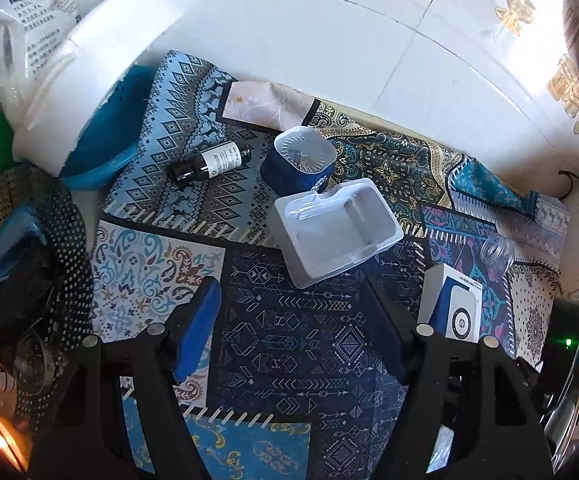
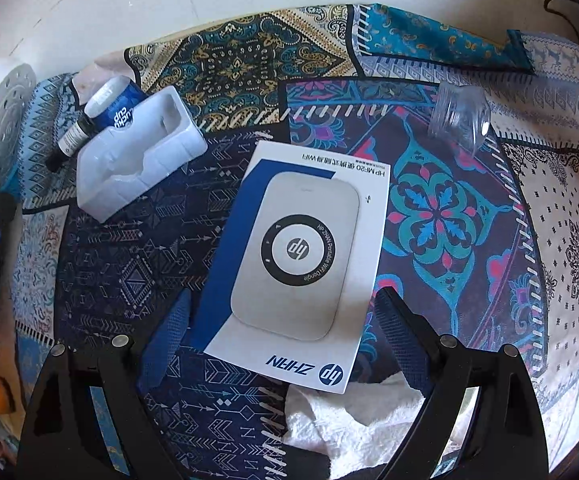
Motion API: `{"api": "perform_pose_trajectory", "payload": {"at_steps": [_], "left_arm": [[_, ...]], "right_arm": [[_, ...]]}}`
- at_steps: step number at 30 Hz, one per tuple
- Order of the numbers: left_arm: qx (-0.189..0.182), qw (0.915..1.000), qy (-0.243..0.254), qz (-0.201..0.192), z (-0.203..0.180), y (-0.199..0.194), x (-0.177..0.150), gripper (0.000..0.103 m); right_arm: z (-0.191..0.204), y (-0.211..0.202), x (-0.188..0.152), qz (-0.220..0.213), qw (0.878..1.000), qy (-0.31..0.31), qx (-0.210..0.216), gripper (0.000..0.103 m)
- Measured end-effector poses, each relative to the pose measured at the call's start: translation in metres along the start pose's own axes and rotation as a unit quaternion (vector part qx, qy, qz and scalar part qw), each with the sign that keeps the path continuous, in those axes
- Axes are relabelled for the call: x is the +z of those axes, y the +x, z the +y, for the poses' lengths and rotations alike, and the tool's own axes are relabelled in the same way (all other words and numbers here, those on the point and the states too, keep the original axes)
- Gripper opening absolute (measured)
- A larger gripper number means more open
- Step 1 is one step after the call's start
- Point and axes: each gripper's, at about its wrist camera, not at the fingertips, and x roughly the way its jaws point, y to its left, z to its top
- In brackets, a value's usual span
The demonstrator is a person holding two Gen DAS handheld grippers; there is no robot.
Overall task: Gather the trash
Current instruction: 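Grasp the white plastic tray with the left tool while the right tool grasps the HP box, then carry the white plastic tray and HP box down over the white bin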
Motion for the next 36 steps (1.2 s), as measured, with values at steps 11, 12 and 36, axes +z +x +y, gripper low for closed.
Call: {"api": "perform_pose_trajectory", "payload": {"at_steps": [11,12,36], "left_arm": [[0.023,0.9988,-0.024,0.035,0.004,0.068,0.023,0.033],[0.020,0.9987,-0.027,0.038,0.005,0.071,0.022,0.032],[0.035,0.9993,-0.002,-0.012,-0.027,0.008,-0.017,0.005]], "right_arm": [[-0.010,-0.002,-0.002,-0.014,1.000,0.004,0.000,0.081],[-0.012,-0.003,-0.001,-0.018,1.000,0.008,0.005,0.081],[-0.068,-0.104,-0.020,-0.127,0.990,0.036,0.050,0.078]]}}
